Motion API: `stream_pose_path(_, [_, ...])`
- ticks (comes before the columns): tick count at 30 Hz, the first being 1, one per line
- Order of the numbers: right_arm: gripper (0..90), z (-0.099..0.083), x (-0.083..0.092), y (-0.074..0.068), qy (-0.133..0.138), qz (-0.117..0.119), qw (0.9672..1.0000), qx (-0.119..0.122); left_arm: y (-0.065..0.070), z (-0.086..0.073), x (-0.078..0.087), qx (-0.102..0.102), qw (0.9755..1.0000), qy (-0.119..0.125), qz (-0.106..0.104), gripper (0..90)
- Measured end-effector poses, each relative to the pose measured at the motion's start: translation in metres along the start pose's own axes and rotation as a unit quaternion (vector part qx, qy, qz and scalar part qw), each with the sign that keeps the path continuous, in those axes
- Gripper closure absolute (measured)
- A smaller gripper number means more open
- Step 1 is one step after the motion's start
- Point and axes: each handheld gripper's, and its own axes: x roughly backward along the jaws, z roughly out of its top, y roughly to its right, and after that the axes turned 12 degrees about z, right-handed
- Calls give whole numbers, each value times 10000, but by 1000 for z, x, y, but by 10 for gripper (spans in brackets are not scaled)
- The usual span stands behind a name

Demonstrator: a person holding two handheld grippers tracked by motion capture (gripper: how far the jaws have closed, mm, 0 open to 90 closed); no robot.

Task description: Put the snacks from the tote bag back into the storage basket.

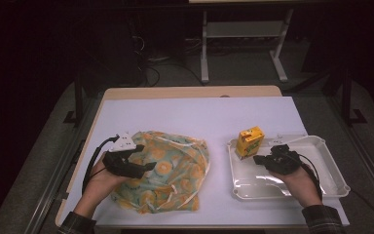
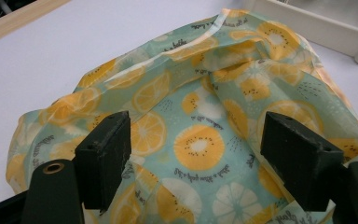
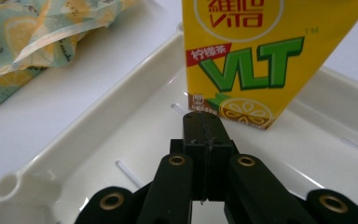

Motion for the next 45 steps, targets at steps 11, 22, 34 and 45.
stream_pose_path(11, [900,12,-16,9,-179,-62,9998,53,0,0,0,-8,10000,9,23,241])
stream_pose_path(22, [900,18,-25,15,-280,-93,9995,68,0,1,1,-36,10000,32,25,241])
stream_pose_path(34, [900,22,-31,19,-260,-126,9995,81,2,1,1,-32,10000,56,12,241])
stream_pose_path(45, [865,23,-30,15,-304,-153,9993,137,1,1,1,-49,10000,22,2,241])
